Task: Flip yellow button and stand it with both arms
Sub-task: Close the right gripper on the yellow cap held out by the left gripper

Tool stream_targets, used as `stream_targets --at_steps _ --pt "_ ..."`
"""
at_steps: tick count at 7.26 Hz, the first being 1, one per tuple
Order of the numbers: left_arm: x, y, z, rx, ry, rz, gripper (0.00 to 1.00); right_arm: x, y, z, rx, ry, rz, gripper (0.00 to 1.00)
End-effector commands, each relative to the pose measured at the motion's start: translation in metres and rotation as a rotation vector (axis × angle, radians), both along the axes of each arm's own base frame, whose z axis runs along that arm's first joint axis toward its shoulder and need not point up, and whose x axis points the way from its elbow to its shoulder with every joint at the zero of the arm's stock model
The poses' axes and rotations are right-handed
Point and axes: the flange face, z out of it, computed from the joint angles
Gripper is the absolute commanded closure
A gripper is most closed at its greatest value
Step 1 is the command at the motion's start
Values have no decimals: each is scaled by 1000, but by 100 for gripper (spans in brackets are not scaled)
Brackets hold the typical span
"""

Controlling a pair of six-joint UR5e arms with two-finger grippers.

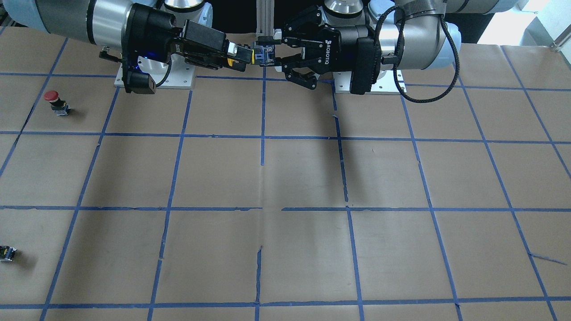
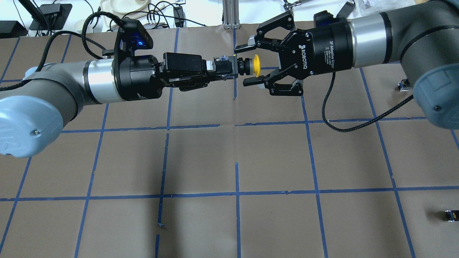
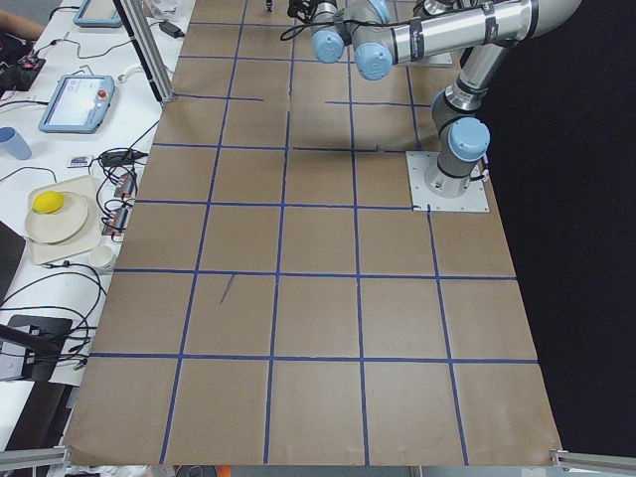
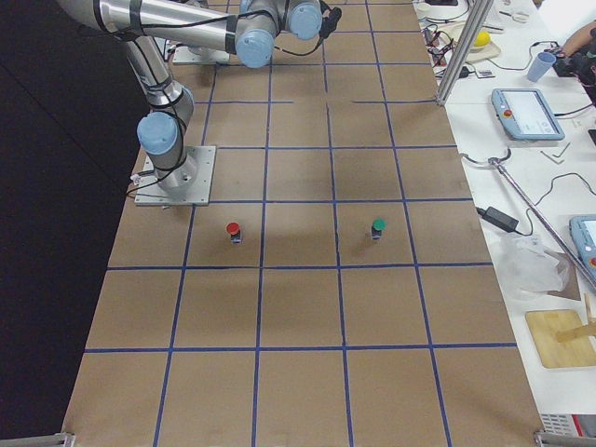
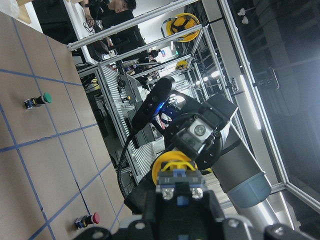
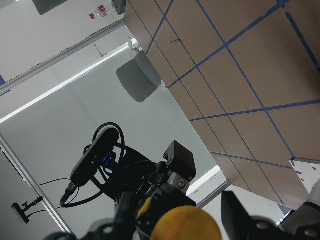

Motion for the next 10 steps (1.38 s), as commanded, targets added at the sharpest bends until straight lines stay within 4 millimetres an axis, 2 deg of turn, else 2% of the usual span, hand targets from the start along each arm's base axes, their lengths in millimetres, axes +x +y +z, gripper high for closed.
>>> stream_targets --at_steps 1,2,3,4,5,9,10 --pt "0 1 1 -4 -1 0 80 1 2 3 13 3 -4 37" --pt "0 2 2 -5 -2 -1 79 -1 1 4 7 5 -7 43" --pt "0 3 4 -6 -6 -3 65 -2 2 6 0 6 -9 51" --pt "0 2 2 9 -9 -6 31 -2 1 6 -5 6 -9 58" --pt "0 3 1 12 -11 -6 0 -4 1 8 -12 8 -11 63" --pt "3 -1 3 5 -13 -2 0 -7 0 13 -26 51 -10 64" --pt "9 -3 4 14 -30 3 0 -13 2 17 -59 178 7 64"
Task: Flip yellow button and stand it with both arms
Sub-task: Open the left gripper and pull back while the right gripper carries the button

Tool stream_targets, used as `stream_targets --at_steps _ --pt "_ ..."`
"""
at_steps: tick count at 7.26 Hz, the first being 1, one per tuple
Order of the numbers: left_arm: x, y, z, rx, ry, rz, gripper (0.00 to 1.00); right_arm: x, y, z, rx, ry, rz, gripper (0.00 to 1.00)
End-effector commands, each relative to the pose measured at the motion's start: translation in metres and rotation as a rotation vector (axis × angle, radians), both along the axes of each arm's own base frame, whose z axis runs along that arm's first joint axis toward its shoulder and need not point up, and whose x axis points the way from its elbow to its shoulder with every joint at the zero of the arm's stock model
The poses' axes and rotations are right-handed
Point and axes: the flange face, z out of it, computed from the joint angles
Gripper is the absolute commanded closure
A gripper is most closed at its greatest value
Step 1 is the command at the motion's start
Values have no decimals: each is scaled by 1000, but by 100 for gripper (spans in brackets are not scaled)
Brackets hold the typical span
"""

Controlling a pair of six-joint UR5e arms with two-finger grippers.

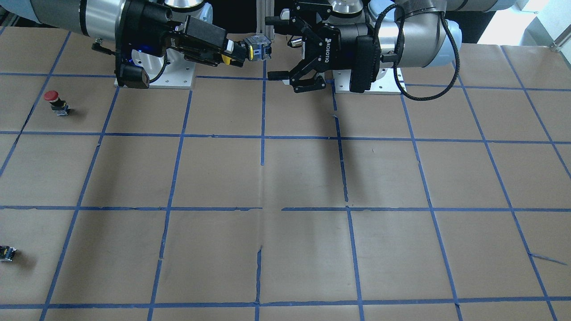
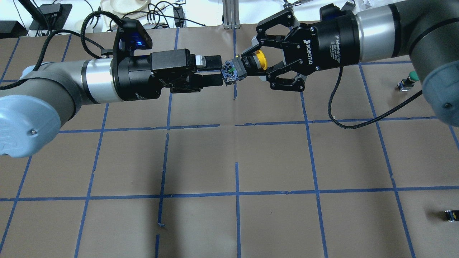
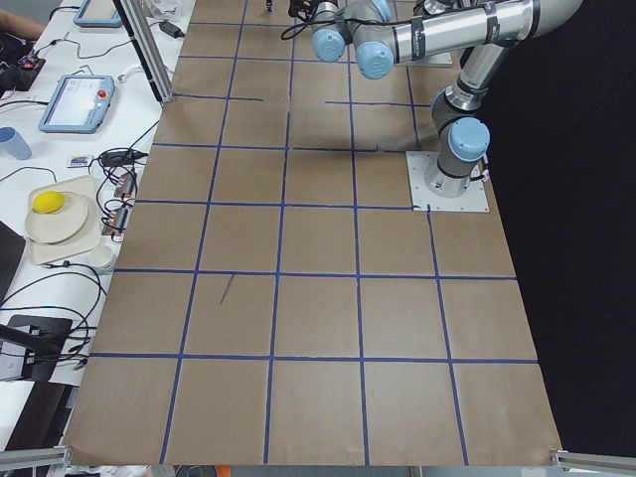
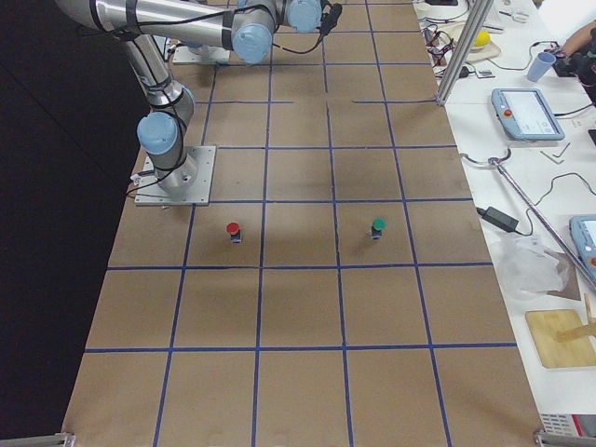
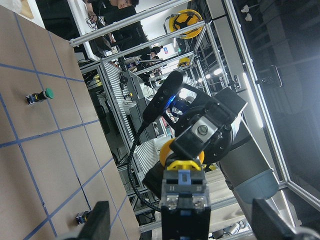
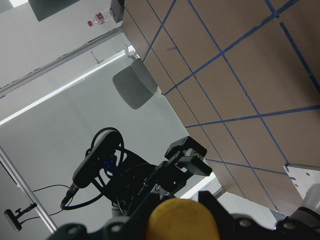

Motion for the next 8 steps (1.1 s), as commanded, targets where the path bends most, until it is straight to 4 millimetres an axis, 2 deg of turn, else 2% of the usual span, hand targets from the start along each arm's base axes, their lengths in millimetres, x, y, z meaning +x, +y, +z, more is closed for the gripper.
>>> stream_targets --at_steps 1,2,3,4,5,6,7,8 --pt "24 -5 -8 40 -125 -16 0 -12 5 11 -62 244 31 65" --pt "47 -10 -13 79 -234 -17 0 -21 12 13 -125 387 68 66" --pt "62 -13 -14 97 -327 -30 0 -31 23 11 -218 551 148 66" --pt "70 -21 -10 142 -418 -37 0 -32 23 7 -295 587 212 70" --pt "80 -32 -13 232 -555 -52 0 -43 21 -14 -385 718 306 70" --pt "89 -43 -13 220 -660 -62 0 -56 21 -51 -399 851 373 71" --pt "93 -44 -11 207 -743 -75 0 -66 23 -87 -411 953 406 73" --pt "97 -48 -11 220 -862 -40 0 -93 22 -113 -427 1062 447 74"
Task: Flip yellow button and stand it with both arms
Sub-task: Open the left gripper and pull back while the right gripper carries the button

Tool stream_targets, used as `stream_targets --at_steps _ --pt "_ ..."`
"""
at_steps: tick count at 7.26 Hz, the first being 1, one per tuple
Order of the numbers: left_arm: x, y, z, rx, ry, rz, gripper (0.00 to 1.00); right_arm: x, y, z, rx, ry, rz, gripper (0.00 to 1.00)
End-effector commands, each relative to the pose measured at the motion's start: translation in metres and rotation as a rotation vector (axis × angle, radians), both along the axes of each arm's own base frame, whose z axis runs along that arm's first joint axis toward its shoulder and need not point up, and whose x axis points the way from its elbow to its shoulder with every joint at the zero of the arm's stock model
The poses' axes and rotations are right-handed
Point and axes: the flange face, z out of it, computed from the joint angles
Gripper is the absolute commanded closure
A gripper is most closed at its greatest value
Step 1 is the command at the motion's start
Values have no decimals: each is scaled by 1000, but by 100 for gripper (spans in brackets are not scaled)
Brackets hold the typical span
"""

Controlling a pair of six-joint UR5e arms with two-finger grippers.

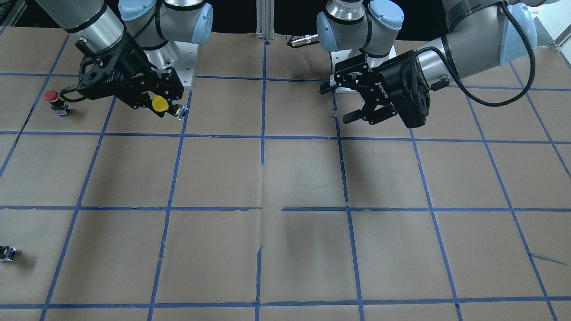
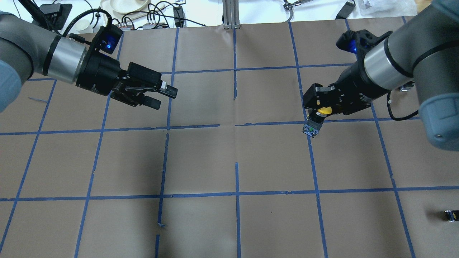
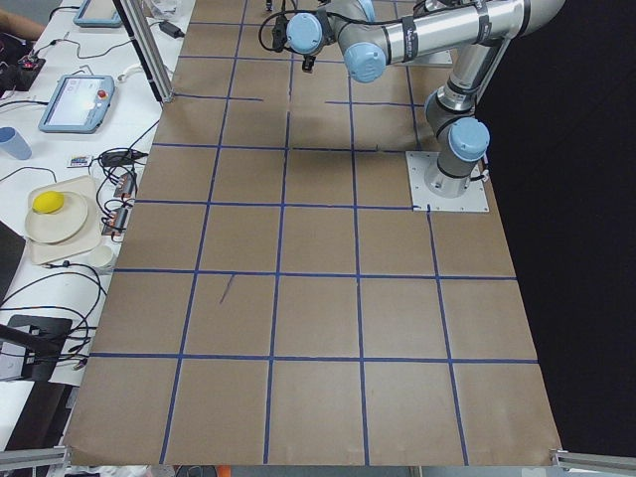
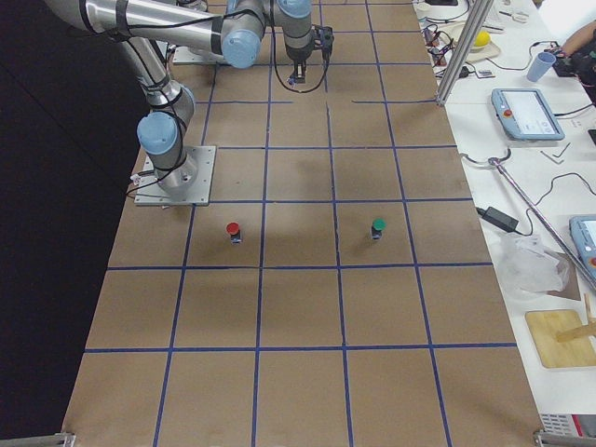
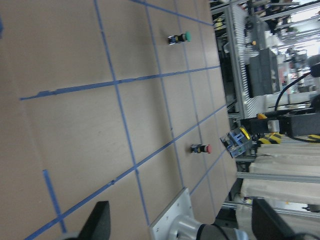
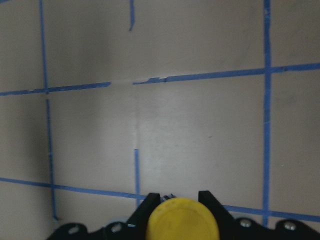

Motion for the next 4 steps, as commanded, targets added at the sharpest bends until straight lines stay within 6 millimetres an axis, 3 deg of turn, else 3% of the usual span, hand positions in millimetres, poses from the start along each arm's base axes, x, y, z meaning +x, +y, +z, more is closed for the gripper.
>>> stream_targets --at_steps 1,2,3,4 --pt "-1 -7 4 -32 -221 6 0 -70 -2 -52 -52 200 84 74" --pt "-13 -5 8 -49 -320 -42 0 -114 -7 -55 -104 229 44 74" --pt "-24 -7 19 -76 -451 -19 0 -144 -15 -71 -83 232 32 74" --pt "-31 -11 16 -106 -584 -16 0 -175 -18 -83 -73 242 72 76"
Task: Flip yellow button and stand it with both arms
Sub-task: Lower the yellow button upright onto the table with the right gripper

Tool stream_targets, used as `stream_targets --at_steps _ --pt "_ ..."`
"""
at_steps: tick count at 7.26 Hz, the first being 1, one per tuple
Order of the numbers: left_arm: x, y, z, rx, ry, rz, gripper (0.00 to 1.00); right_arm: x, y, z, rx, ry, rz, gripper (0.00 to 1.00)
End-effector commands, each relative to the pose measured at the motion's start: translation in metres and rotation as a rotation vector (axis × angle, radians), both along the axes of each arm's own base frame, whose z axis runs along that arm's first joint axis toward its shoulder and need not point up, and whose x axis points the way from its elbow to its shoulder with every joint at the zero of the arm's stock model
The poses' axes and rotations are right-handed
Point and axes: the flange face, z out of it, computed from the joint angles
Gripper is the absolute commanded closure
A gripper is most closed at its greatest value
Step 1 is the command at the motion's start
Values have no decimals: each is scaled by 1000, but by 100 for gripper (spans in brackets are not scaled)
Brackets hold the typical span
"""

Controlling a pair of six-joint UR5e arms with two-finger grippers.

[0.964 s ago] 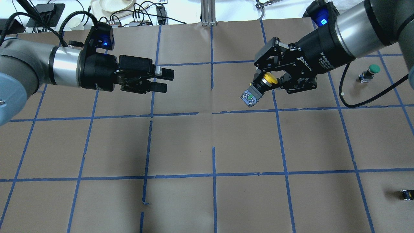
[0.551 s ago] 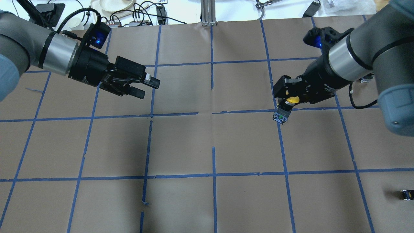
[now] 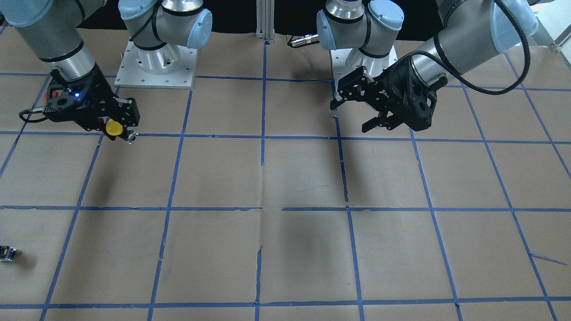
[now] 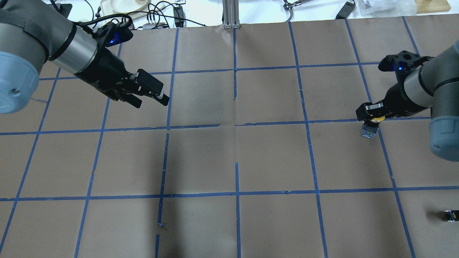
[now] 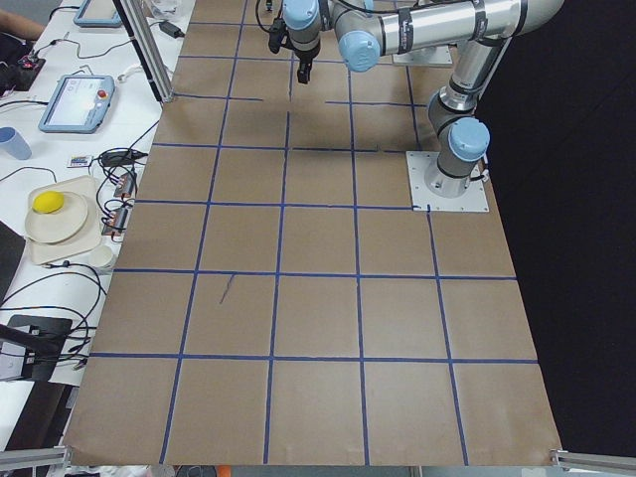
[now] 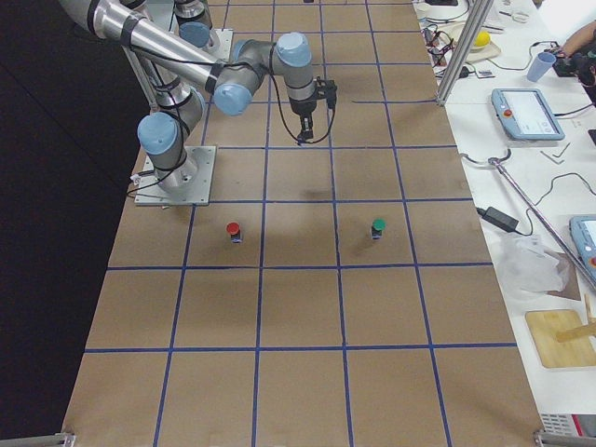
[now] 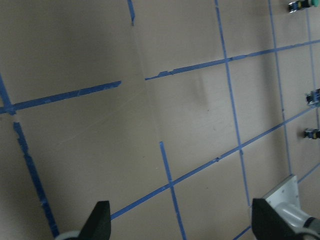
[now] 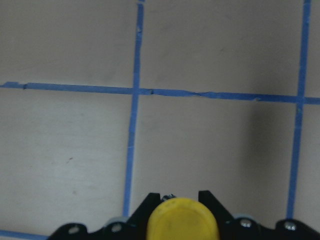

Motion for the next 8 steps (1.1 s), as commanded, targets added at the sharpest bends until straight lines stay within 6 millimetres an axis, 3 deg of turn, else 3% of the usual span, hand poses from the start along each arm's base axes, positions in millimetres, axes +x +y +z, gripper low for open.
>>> stream_targets --at_steps 1,3,5,8 --pt "-18 -2 5 -52 -275 2 0 -82 -3 -23 -7 36 43 76" --pt "-21 4 47 -88 -402 57 0 -137 -9 -42 -50 104 247 76" --pt "-19 13 68 -105 -352 75 0 -197 -8 -58 -47 112 253 76" --pt "-26 12 65 -107 -346 64 0 -211 -23 -75 -94 145 434 76"
